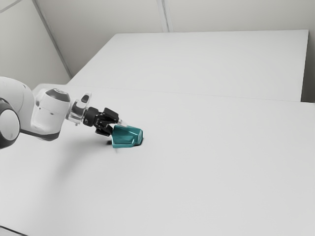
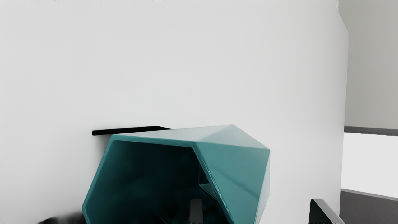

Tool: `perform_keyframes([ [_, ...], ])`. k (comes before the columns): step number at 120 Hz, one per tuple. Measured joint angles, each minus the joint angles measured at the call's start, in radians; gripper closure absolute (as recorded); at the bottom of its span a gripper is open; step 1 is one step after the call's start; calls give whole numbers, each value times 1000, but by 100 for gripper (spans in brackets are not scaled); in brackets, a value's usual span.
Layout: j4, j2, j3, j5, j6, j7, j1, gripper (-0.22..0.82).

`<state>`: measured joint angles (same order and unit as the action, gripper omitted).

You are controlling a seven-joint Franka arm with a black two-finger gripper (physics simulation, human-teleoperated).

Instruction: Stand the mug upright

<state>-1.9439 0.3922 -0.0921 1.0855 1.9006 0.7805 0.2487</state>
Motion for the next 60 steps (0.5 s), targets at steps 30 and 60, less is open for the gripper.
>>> perform_keyframes([
  [30, 0, 0, 1, -2, 11, -19, 0, 56],
  [60, 12, 0, 13, -11, 27, -34, 0, 70],
])
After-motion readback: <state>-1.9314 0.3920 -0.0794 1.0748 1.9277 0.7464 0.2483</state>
